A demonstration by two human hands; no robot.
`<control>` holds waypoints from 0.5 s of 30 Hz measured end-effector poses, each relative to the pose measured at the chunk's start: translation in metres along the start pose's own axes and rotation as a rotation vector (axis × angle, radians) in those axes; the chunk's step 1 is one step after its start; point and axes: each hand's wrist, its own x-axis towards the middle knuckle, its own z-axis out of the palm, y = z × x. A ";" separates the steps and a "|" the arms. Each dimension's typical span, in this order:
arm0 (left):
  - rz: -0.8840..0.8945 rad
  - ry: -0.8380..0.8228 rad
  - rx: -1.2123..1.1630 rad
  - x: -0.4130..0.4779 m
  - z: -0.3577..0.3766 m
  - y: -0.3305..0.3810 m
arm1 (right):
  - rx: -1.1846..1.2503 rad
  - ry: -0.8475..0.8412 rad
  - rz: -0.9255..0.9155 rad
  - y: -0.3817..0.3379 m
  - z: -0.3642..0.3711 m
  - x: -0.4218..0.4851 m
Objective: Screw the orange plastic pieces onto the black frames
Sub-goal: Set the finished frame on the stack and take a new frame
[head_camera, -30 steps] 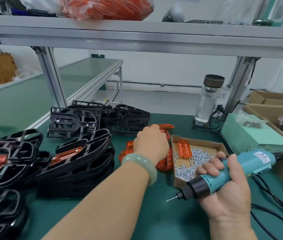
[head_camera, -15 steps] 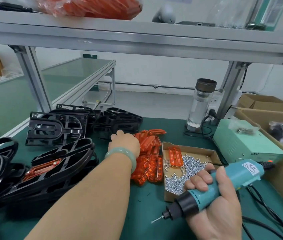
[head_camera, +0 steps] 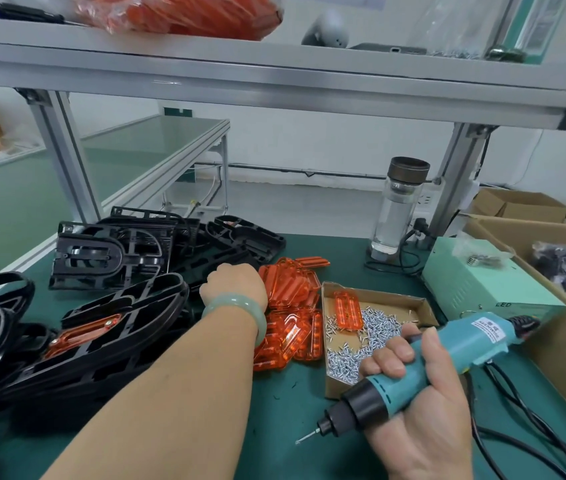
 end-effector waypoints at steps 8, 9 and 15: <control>-0.057 0.058 -0.099 -0.012 0.002 -0.003 | -0.006 -0.016 0.022 0.002 -0.002 0.001; -0.060 0.069 -0.105 -0.015 0.002 -0.004 | -0.009 -0.013 0.023 0.002 -0.002 0.001; -0.058 0.139 -0.209 -0.028 -0.003 -0.011 | -0.029 0.003 0.031 0.003 -0.004 0.004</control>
